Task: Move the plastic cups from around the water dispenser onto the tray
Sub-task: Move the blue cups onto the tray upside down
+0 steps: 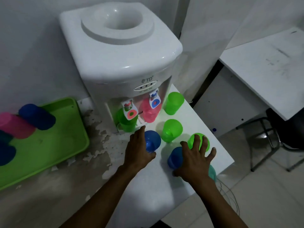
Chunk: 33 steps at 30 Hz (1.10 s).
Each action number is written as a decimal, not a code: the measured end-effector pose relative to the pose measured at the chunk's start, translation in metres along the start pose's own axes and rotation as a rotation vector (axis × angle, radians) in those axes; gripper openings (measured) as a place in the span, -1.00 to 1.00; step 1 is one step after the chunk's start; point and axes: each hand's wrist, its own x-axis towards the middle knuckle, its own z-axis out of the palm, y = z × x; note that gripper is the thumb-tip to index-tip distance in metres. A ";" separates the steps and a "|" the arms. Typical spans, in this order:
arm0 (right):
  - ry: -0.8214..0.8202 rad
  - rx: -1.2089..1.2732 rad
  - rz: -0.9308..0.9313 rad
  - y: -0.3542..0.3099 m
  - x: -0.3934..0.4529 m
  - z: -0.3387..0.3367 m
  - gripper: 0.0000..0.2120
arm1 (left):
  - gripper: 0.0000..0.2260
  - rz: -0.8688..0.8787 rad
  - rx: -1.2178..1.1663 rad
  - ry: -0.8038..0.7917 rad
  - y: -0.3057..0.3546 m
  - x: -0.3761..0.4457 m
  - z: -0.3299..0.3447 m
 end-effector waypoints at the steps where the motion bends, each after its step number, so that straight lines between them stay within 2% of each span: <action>1: -0.017 -0.020 -0.002 0.003 0.001 0.001 -0.04 | -0.07 -0.016 -0.008 -0.003 0.000 0.001 0.002; 6: -0.001 0.000 -0.023 0.006 0.001 0.007 -0.21 | -0.19 -0.053 -0.082 0.049 -0.006 -0.001 0.009; 14: 0.097 0.132 -0.129 -0.018 -0.011 0.002 -0.18 | -0.22 -0.113 -0.285 0.192 -0.029 -0.023 -0.013; 16: 0.108 0.269 -0.215 -0.031 -0.011 -0.001 -0.21 | -0.27 -0.161 -0.364 0.230 -0.038 -0.030 -0.026; 19: 0.045 0.619 -0.305 -0.056 -0.012 -0.003 -0.21 | -0.32 -0.226 -0.478 0.267 -0.057 -0.040 -0.047; 23: 0.028 0.857 -0.363 -0.096 -0.015 -0.001 -0.23 | -0.36 -0.329 -0.609 0.339 -0.084 -0.057 -0.079; 26: -0.053 0.997 -0.382 -0.129 -0.018 -0.003 -0.30 | -0.43 -0.447 -0.730 0.425 -0.106 -0.069 -0.105; 28: -0.136 1.080 -0.380 -0.153 -0.020 -0.004 -0.33 | -0.64 -0.514 -0.831 0.490 -0.120 -0.076 -0.124; 30: -0.235 1.196 -0.354 -0.174 -0.020 -0.003 -0.33 | -0.77 -0.581 -0.932 0.536 -0.136 -0.083 -0.139; 31: -0.291 1.267 -0.345 -0.185 -0.019 -0.002 -0.32 | -0.75 -0.622 -0.986 0.558 -0.144 -0.086 -0.148; 33: -0.400 1.438 -0.301 -0.204 -0.016 -0.001 -0.35 | -0.49 -0.705 -1.041 0.569 -0.160 -0.091 -0.165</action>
